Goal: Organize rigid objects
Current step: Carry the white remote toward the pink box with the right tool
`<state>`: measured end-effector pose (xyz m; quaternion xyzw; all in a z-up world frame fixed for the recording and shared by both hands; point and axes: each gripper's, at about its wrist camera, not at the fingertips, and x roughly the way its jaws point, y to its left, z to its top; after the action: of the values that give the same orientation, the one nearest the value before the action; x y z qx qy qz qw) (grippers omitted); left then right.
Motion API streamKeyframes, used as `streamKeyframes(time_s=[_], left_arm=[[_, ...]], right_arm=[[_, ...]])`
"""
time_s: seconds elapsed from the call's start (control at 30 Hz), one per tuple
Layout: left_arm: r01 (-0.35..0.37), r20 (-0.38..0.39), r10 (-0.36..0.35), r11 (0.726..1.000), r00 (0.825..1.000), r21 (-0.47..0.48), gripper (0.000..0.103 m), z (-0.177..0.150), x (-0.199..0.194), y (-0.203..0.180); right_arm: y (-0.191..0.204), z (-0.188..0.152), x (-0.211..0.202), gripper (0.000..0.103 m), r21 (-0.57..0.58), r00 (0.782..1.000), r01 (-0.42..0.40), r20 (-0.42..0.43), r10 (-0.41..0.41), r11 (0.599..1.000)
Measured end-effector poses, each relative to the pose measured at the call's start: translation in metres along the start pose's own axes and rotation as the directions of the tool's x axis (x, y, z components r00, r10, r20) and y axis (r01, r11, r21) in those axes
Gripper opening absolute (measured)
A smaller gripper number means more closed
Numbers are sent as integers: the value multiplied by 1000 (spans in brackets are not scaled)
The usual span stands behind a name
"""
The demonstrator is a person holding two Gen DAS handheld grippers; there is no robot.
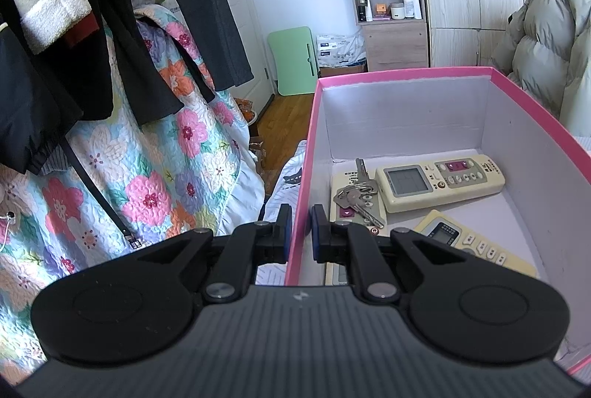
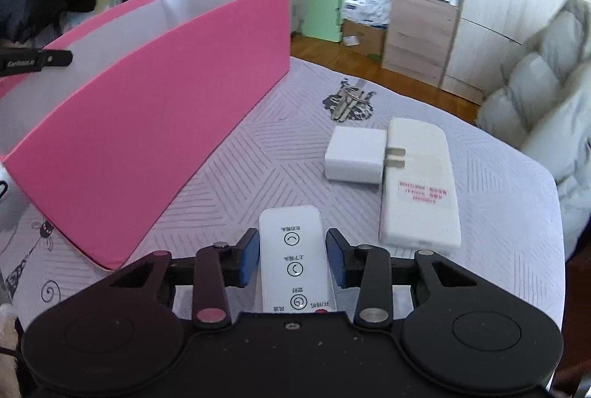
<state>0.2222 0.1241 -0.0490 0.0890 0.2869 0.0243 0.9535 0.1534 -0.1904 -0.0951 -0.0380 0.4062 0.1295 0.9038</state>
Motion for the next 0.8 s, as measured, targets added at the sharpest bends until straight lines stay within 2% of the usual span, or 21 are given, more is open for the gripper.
streamKeyframes(time_s=[0.27, 0.47, 0.53, 0.67, 0.73, 0.8], left_arm=[[-10, 11, 9, 1000, 1000, 27, 10, 0, 0, -1], [-9, 11, 9, 1000, 1000, 25, 10, 0, 0, 0], [-10, 12, 10, 1000, 1000, 29, 10, -1, 0, -1], [-10, 12, 9, 1000, 1000, 28, 10, -1, 0, -1], [-10, 12, 10, 1000, 1000, 25, 10, -1, 0, -1], [-11, 12, 11, 1000, 1000, 25, 10, 0, 0, 0]], right_arm=[[-1, -3, -32, 44, 129, 992, -17, 123, 1, 992], [6, 15, -67, 44, 91, 974, -35, 227, 13, 995], [8, 26, -79, 44, 81, 961, -71, 273, 47, 994], [22, 55, -100, 44, -2, 918, -176, 361, 165, 984], [34, 72, -102, 44, -64, 893, -235, 380, 241, 970], [46, 87, -99, 44, -111, 879, -267, 380, 289, 957]])
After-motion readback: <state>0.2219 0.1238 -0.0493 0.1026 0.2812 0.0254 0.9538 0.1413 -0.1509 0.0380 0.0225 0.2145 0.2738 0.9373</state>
